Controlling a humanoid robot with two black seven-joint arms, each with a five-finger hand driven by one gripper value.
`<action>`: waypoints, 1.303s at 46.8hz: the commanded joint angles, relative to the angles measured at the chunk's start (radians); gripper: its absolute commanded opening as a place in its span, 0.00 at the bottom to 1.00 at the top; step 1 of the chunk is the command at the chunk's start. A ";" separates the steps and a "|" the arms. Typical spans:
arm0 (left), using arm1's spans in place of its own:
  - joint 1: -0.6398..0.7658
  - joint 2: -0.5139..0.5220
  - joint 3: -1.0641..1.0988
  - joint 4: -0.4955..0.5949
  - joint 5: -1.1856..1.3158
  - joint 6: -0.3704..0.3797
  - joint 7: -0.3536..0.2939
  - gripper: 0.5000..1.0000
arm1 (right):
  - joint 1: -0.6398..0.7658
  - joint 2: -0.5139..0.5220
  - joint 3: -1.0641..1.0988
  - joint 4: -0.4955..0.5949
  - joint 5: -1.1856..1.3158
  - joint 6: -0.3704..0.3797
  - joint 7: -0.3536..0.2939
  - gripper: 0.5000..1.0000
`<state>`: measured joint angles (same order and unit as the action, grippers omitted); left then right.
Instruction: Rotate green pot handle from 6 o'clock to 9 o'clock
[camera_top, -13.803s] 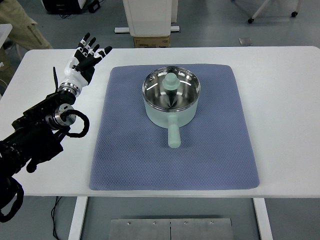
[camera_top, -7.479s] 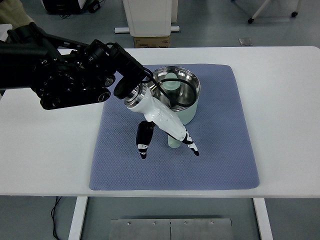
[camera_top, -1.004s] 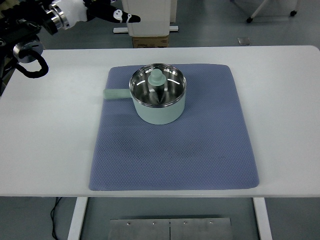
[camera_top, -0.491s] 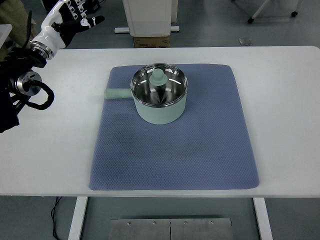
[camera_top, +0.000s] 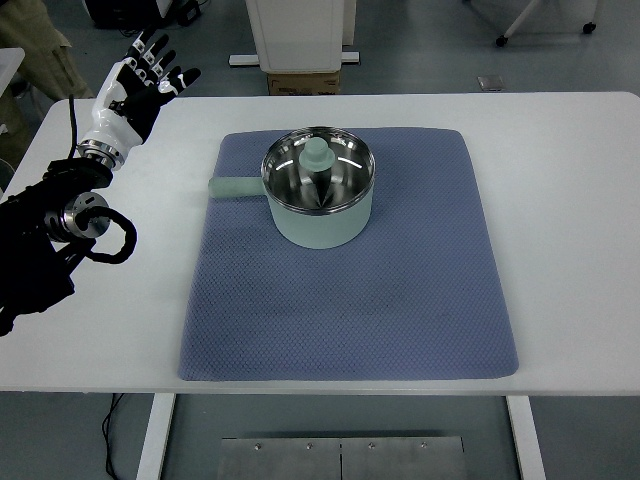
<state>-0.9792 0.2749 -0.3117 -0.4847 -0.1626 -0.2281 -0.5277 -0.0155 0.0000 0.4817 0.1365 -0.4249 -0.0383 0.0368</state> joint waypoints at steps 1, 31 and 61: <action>0.017 -0.005 -0.020 0.000 0.000 0.006 0.000 1.00 | 0.000 0.000 0.000 0.000 0.000 0.000 0.000 1.00; 0.086 -0.071 -0.118 0.000 -0.067 0.007 0.006 1.00 | 0.000 0.000 0.000 0.000 0.000 0.000 0.000 1.00; 0.120 -0.140 -0.141 0.000 -0.109 0.023 0.005 1.00 | 0.000 0.000 0.003 -0.003 0.002 0.000 -0.003 1.00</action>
<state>-0.8591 0.1412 -0.4524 -0.4847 -0.2717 -0.2060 -0.5226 -0.0153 0.0000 0.4861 0.1340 -0.4233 -0.0383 0.0323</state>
